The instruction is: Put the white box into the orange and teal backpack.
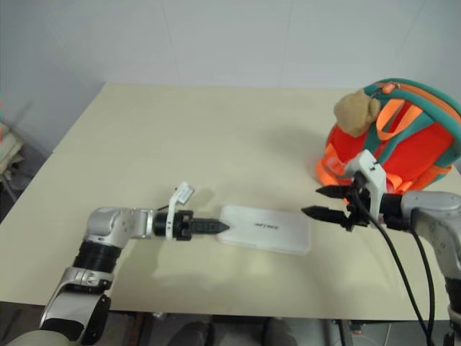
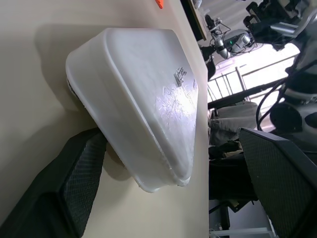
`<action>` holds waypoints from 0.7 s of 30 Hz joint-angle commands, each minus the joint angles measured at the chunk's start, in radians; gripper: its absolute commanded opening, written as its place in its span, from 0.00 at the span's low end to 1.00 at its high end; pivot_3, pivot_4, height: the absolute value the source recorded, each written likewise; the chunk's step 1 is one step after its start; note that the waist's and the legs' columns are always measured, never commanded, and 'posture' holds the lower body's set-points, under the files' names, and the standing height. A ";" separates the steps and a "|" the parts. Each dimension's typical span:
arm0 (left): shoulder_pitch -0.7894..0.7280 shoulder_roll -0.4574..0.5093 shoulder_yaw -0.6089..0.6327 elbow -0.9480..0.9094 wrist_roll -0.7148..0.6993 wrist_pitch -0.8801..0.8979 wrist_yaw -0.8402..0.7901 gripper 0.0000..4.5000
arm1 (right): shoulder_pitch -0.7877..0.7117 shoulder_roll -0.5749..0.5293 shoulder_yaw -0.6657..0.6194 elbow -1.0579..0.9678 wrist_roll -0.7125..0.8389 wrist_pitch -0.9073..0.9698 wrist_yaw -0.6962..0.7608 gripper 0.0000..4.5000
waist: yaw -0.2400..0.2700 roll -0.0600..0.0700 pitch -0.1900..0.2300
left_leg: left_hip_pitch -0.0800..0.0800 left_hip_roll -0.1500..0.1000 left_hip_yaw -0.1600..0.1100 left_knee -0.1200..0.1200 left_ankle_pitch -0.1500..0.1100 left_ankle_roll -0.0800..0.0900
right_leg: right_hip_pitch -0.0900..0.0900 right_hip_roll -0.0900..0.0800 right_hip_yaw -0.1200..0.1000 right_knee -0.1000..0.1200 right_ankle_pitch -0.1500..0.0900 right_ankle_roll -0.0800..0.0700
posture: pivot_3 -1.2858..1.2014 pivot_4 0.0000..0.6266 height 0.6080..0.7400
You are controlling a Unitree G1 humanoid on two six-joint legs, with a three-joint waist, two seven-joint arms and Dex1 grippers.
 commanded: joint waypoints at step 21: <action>0.030 0.001 -0.031 0.037 0.012 -0.005 0.047 0.99 | -0.224 -0.045 0.017 0.131 0.216 0.889 -0.158 1.00 | 0.002 0.002 -0.001 | 0.000 0.002 -0.003 -0.001 -0.001 0.003 | 0.002 0.000 -0.003 -0.004 0.003 -0.006 | 0.52 0.24 1.00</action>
